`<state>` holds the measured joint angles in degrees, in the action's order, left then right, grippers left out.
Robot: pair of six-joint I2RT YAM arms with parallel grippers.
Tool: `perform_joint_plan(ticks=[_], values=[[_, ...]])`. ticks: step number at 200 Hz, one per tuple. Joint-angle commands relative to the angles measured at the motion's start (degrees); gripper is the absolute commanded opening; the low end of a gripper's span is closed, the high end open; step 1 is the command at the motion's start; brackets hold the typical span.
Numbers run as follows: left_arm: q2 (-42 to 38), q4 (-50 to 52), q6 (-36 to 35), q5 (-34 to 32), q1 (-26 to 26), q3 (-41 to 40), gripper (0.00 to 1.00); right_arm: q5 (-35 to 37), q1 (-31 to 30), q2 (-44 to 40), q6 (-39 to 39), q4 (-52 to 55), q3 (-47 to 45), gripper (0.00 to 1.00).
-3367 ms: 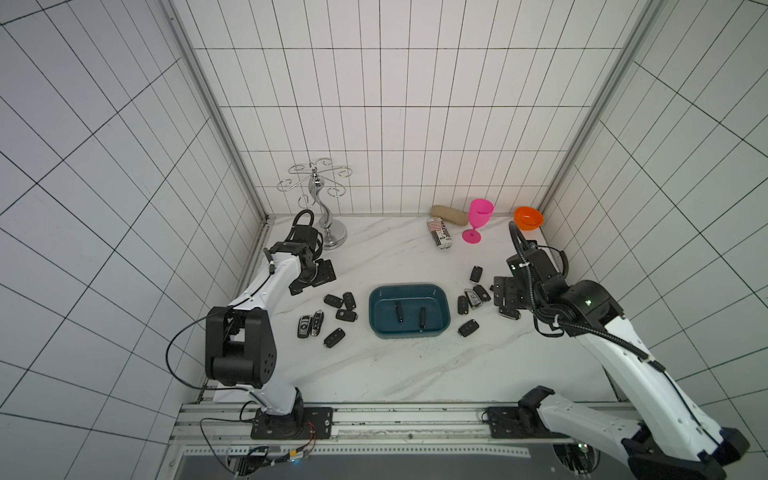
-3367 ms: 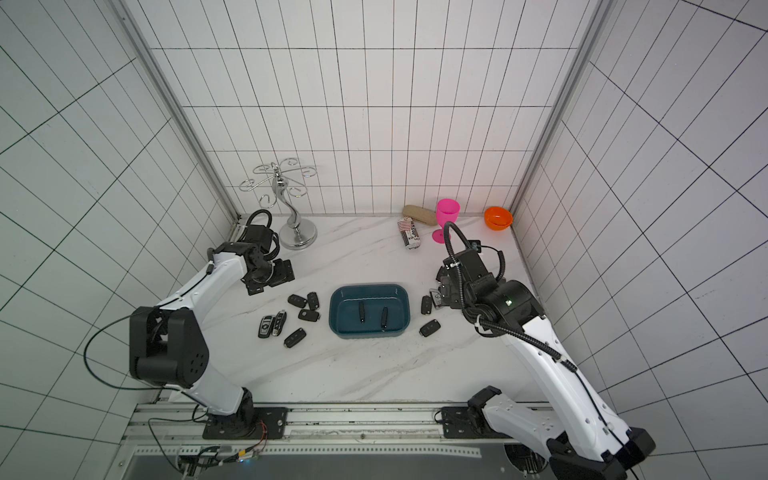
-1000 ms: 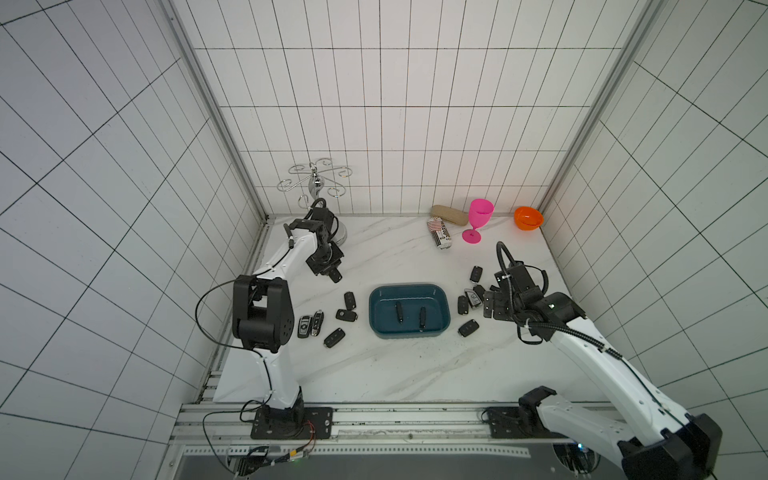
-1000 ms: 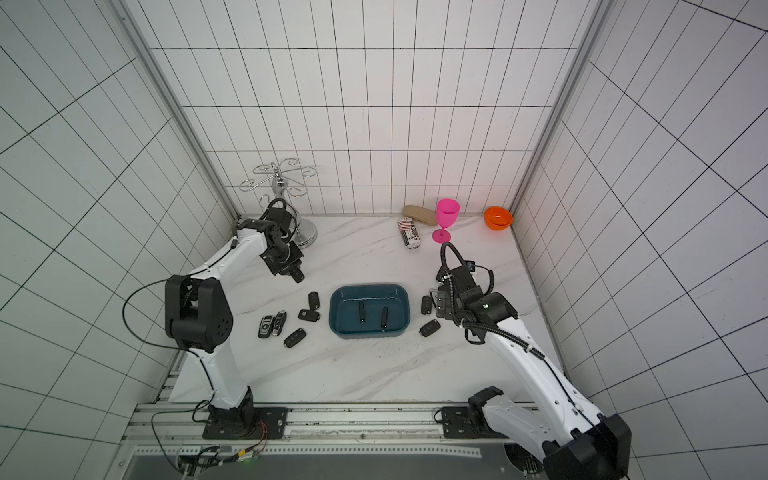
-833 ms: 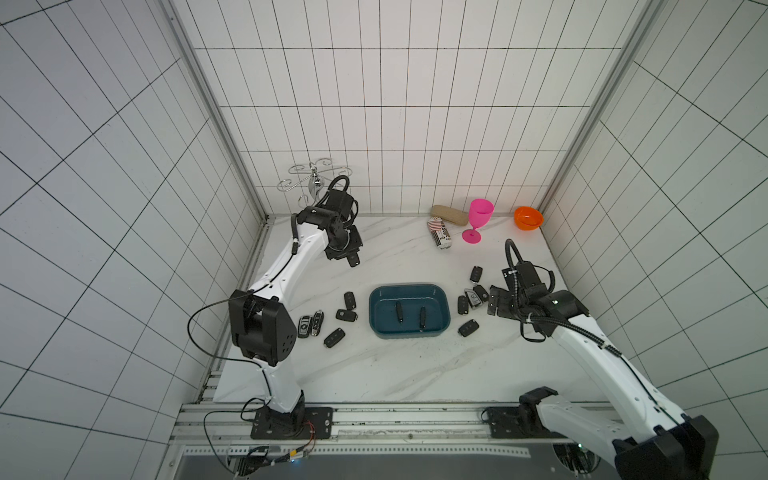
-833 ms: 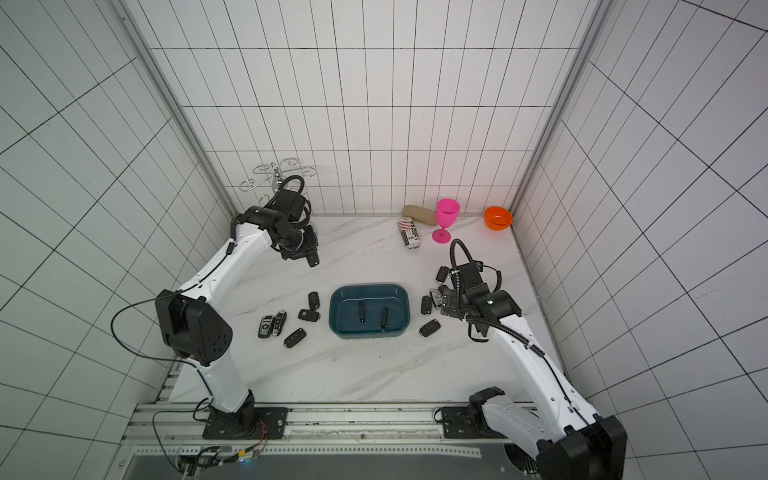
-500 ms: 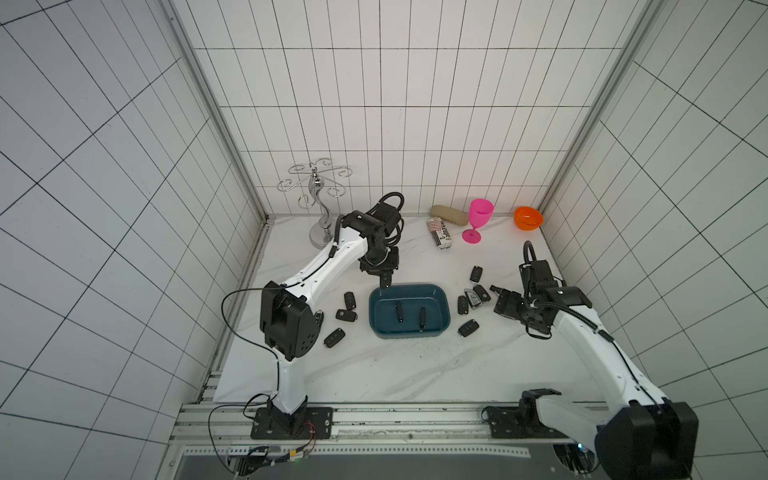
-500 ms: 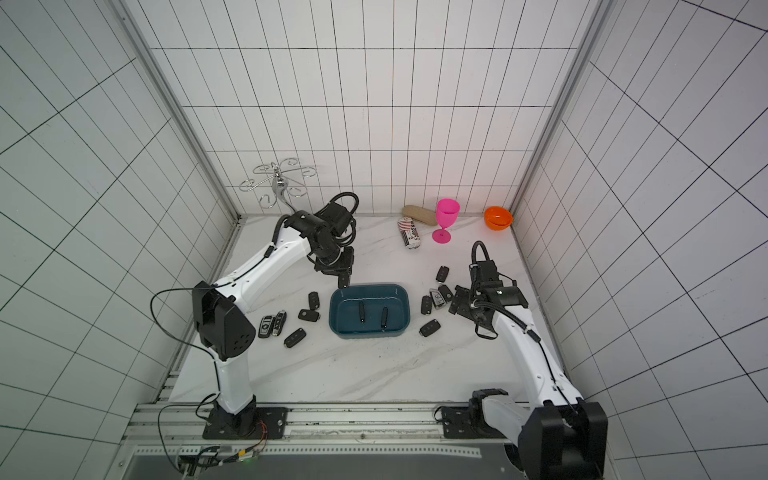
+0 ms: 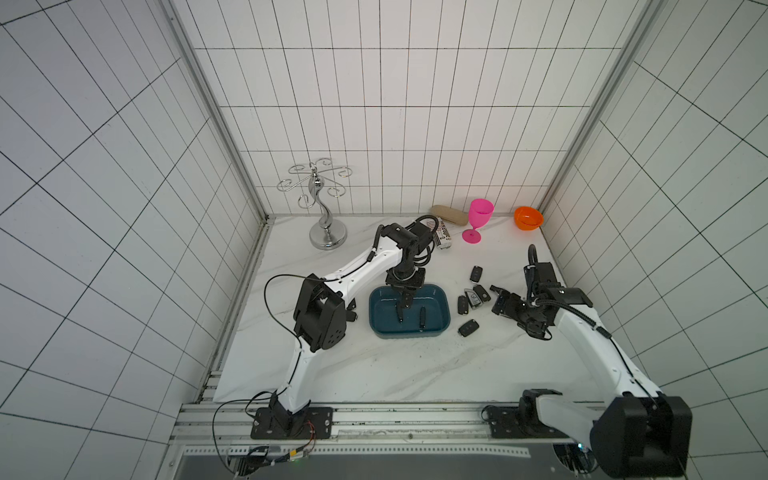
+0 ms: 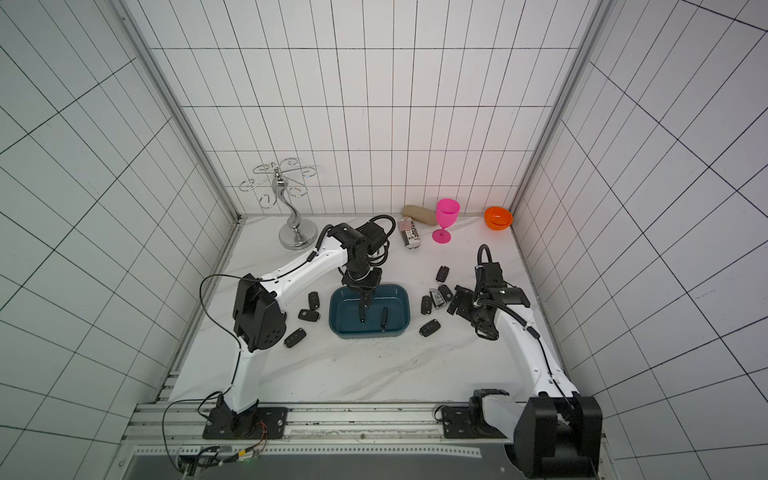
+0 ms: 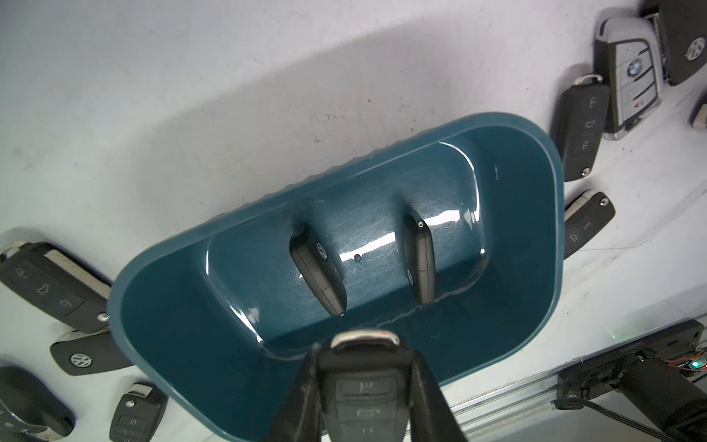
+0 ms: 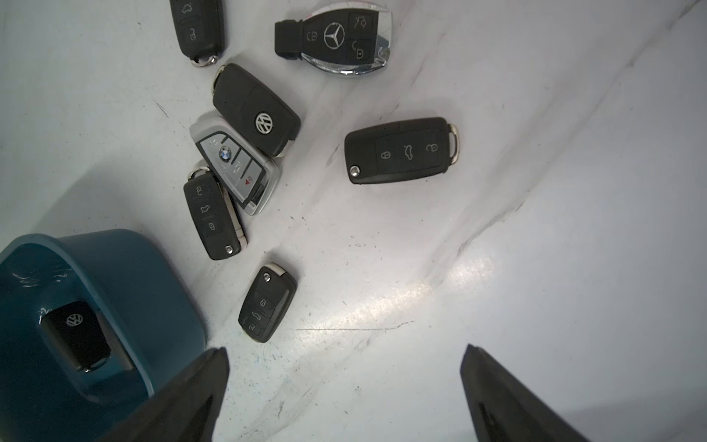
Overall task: Place the car key into the storage box
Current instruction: Place the car key in the storage box.
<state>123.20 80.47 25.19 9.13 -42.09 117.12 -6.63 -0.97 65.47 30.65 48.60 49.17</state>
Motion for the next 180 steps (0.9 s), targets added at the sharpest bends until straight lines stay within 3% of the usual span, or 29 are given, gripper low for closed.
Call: perform_joint_plan(ticks=[1,73,180], values=[[0.99,-0.98,-0.4,1.07,-0.47,-1.52,0.17,-0.81,0.95,-0.16,0.63,-0.14,-1.8,0.99],[4.51,-6.09,0.54,0.12,-0.97,-6.03,0.14,-1.97,1.19,-0.08,0.31,-1.03,-3.46,0.99],[7.41,-13.72,3.07,-7.06,-1.77,-11.45,0.14,-2.2,1.56,-0.13,-0.29,-1.59,-4.25,0.99]])
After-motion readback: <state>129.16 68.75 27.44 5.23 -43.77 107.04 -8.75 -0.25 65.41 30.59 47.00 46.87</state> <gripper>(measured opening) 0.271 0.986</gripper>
